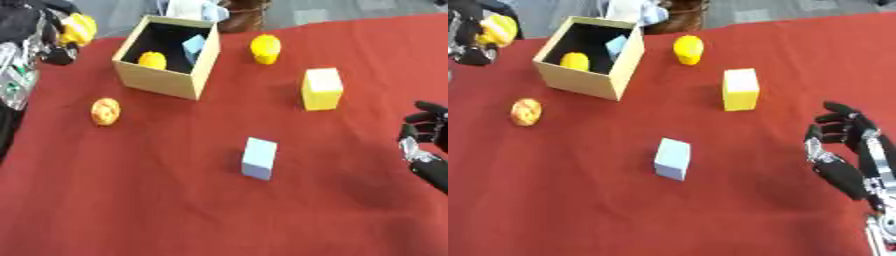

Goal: Pick up objects on the table and place them in the box.

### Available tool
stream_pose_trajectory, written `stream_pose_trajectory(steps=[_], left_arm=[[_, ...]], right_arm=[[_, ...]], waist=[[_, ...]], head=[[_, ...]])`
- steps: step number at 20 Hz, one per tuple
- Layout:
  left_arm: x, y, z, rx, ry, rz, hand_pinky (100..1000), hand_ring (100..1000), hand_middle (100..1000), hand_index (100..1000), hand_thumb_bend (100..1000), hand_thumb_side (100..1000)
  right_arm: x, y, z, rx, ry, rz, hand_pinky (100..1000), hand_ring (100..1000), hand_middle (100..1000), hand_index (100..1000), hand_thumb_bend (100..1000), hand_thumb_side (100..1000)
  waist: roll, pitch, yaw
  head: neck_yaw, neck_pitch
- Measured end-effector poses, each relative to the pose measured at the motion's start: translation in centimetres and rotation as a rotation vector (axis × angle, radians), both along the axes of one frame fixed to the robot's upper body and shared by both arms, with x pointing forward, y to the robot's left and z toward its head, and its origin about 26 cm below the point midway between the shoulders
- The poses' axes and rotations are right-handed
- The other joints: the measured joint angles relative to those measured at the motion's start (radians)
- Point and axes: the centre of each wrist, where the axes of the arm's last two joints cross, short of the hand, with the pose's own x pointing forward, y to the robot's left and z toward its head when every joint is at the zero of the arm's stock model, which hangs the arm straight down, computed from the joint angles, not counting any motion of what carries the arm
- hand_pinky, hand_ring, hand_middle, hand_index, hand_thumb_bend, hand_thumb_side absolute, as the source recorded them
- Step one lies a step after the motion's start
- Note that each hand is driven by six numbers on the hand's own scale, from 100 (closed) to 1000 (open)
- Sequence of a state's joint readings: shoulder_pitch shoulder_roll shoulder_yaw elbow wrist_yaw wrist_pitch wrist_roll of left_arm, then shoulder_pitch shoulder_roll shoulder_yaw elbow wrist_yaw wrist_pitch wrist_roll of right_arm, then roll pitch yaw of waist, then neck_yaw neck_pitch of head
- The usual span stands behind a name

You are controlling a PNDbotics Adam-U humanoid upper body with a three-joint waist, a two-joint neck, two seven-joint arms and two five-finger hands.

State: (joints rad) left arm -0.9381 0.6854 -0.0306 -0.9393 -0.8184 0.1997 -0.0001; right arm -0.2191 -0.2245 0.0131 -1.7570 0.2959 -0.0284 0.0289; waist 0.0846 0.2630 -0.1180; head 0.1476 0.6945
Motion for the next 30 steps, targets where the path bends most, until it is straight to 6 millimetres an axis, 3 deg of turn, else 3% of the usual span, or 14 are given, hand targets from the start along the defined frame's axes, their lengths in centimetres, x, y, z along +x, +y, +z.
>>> stream_pose_trajectory(steps=[3, 6, 14, 15, 16, 17, 20, 21, 25, 28, 30], left_arm=[[0.3, -1.5, 1.4, 0.015, -0.038, -0.038, 473, 375, 310, 505, 258, 100], [1.0, -3.5, 1.5, 0.029, -0.048, -0.068, 484, 387, 324, 516, 264, 100], [3.1, -5.7, -2.2, 0.030, 0.003, -0.015, 553, 469, 422, 606, 292, 100], [3.2, -5.8, -2.6, 0.027, 0.007, -0.002, 594, 533, 507, 690, 336, 100], [3.4, -5.8, -2.9, 0.024, 0.011, 0.010, 594, 533, 507, 690, 336, 100], [3.5, -5.8, -3.4, 0.021, 0.017, 0.021, 641, 592, 598, 806, 412, 100], [3.6, -5.6, -4.1, 0.029, 0.028, 0.044, 668, 634, 666, 865, 468, 140], [3.6, -5.5, -4.2, 0.031, 0.029, 0.050, 682, 659, 716, 899, 535, 212], [3.6, -5.6, -4.2, 0.036, 0.022, 0.044, 680, 655, 698, 874, 609, 253], [3.1, -5.7, -3.4, 0.024, -0.005, -0.011, 660, 605, 611, 787, 591, 247], [2.3, -5.3, -2.6, 0.027, -0.004, -0.075, 661, 602, 596, 777, 583, 245]], right_arm=[[0.0, 0.0, 0.0, -0.001, -0.001, 0.002, 653, 673, 665, 857, 100, 331], [0.0, 0.0, 0.1, -0.001, -0.002, 0.005, 653, 673, 665, 857, 100, 332], [0.3, 0.4, 0.5, -0.005, -0.016, 0.022, 653, 673, 665, 857, 100, 334], [0.3, 0.4, 0.5, -0.004, -0.016, 0.023, 653, 673, 666, 857, 100, 334], [0.3, 0.4, 0.5, -0.003, -0.016, 0.025, 653, 673, 666, 857, 100, 334], [0.3, 0.4, 0.6, -0.002, -0.016, 0.026, 653, 672, 666, 857, 100, 334], [0.4, 0.4, 0.7, -0.001, -0.018, 0.029, 653, 672, 666, 857, 100, 335], [0.4, 0.4, 0.7, 0.000, -0.019, 0.029, 653, 672, 666, 857, 100, 335], [0.4, 0.4, 0.7, 0.000, -0.019, 0.029, 653, 672, 666, 857, 100, 338], [0.3, 0.4, 0.5, 0.000, -0.014, 0.027, 653, 672, 666, 857, 100, 342], [0.3, 0.3, 0.5, 0.001, -0.012, 0.025, 653, 672, 666, 858, 100, 344]], waist=[[0.000, 0.000, -0.012], [0.000, 0.000, -0.029], [0.010, 0.001, -0.080], [0.012, 0.001, -0.085], [0.012, 0.002, -0.091], [0.013, 0.003, -0.096], [0.013, 0.007, -0.102], [0.013, 0.008, -0.101], [0.013, 0.008, -0.089], [0.013, 0.008, -0.070], [0.013, 0.008, -0.052]], head=[[0.000, 0.000], [0.002, -0.001], [0.021, -0.011], [0.022, -0.011], [0.024, -0.012], [0.026, -0.013], [0.027, -0.015], [0.027, -0.016], [0.026, -0.018], [0.023, -0.018], [0.018, -0.017]])
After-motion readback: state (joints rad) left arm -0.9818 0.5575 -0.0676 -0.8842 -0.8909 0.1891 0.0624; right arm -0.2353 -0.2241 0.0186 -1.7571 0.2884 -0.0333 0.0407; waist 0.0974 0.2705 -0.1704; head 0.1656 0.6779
